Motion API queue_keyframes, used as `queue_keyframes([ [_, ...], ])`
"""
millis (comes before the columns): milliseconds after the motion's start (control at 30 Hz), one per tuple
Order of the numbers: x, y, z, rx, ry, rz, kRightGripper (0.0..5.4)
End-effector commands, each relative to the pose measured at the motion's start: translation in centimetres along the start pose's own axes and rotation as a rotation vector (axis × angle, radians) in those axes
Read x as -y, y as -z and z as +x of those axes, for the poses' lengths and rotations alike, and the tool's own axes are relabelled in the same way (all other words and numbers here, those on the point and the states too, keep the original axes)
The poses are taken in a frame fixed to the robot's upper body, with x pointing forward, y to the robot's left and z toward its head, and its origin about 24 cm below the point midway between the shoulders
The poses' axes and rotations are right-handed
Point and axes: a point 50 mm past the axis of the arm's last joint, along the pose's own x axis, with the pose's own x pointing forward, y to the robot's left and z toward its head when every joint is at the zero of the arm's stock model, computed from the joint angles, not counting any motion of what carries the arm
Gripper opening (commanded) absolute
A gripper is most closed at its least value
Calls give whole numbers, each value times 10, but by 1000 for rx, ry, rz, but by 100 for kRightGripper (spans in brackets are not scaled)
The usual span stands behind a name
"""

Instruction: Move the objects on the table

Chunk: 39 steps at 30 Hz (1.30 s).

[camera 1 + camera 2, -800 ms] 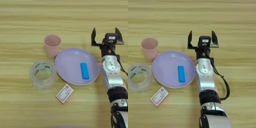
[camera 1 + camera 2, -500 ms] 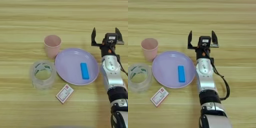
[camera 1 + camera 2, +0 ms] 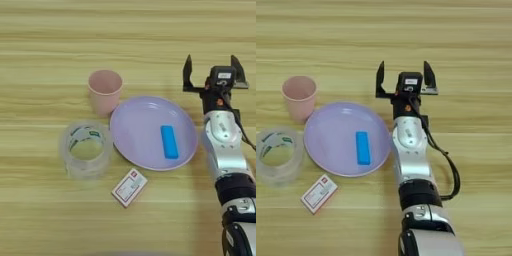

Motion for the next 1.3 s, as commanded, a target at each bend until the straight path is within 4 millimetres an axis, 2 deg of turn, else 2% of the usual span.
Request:
queue_keyframes([
  [33, 6, -40, 14, 146, -46, -28, 535],
  [233, 22, -72, 5, 143, -158, -84, 535],
  [400, 30, -81, -2, 15, -292, -49, 535],
  [600, 25, -79, -18, -255, -517, 176, 535],
  [800, 21, -74, -26, -434, -587, 288, 535],
  [1067, 4, -68, -48, -557, -740, 161, 535],
  [1300, -2, -60, -69, -650, -846, 30, 535],
])
